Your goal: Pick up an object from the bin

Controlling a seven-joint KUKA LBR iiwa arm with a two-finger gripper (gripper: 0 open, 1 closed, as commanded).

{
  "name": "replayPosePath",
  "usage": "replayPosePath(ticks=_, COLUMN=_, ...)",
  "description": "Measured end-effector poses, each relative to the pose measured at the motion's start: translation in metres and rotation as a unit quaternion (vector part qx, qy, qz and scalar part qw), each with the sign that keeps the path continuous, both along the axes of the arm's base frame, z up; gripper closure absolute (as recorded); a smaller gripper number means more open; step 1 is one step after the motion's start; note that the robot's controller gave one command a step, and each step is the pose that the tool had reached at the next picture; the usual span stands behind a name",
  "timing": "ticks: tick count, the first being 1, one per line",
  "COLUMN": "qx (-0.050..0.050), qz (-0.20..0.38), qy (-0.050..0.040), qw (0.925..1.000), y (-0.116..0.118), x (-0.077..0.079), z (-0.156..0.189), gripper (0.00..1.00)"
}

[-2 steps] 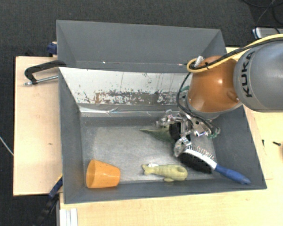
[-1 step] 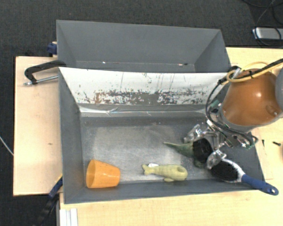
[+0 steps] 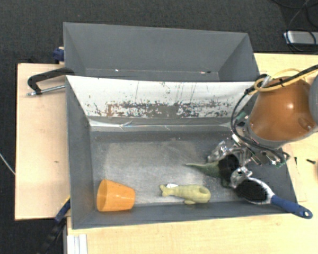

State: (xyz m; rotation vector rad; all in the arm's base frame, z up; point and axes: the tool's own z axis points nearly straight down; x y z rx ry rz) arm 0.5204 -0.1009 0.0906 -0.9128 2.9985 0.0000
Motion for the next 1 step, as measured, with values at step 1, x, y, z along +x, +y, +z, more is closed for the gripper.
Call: replayPosePath(ticks=1, qx=-0.002, qz=0.279, qy=-0.0019, qw=0.9602, y=0.0177, x=0.016, z=0.1363, gripper=1.0)
